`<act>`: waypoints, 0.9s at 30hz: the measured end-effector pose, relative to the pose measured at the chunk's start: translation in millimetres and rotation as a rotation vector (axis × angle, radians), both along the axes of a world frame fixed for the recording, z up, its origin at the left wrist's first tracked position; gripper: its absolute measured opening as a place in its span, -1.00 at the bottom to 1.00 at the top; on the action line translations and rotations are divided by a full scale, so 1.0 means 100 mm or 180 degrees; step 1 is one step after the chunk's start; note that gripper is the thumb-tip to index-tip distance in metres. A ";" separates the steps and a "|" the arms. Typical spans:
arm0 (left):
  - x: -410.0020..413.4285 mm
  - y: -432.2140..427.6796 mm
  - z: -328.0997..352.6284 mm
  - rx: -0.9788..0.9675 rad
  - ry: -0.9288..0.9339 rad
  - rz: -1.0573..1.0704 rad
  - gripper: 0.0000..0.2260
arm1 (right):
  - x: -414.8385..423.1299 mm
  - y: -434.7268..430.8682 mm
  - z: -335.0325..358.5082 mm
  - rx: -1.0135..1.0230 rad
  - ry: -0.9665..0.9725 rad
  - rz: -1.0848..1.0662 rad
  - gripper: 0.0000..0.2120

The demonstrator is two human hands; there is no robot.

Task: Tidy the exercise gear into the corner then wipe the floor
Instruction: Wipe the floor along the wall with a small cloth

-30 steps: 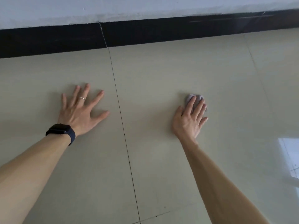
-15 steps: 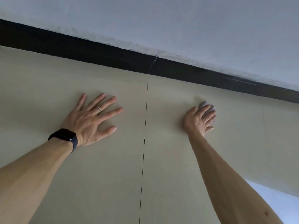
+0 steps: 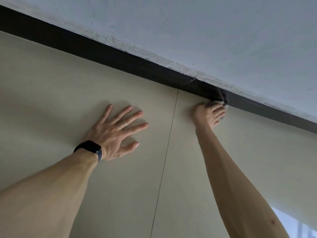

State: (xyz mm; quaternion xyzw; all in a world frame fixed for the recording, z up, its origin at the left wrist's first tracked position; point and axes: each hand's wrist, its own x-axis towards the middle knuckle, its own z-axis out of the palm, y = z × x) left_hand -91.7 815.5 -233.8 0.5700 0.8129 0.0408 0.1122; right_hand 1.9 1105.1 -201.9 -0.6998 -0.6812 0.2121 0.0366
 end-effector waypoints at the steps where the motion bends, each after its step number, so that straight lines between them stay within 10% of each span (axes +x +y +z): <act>1: -0.02 -0.01 0.00 -0.0034 -0.0002 0.0002 -0.38 | -0.02 -0.22 -0.07 0.0109 0.0003 0.0505 -0.39; 7: 0.03 -0.01 0.00 -0.0252 -0.0236 0.0116 -0.37 | 0.64 -1.16 -0.02 0.0120 0.0098 0.3399 -0.38; 9: 0.03 -0.01 0.01 -0.0313 -0.0241 0.0099 -0.37 | 0.88 -1.05 0.03 0.0159 0.0031 0.3161 -0.33; 14: 0.02 0.03 0.06 -0.0545 -0.0239 0.0057 -0.37 | 1.49 -0.83 0.09 -0.0237 -0.0194 0.0155 -0.27; 23: -0.02 -0.01 0.08 -0.0469 -0.0229 0.0013 -0.35 | 1.90 -2.88 0.13 -0.0235 -0.0274 0.2757 -0.30; 27: -0.01 -0.04 0.05 -0.0370 -0.0247 0.0000 -0.36 | 2.53 -2.58 0.18 -0.0222 -0.0658 0.1712 -0.23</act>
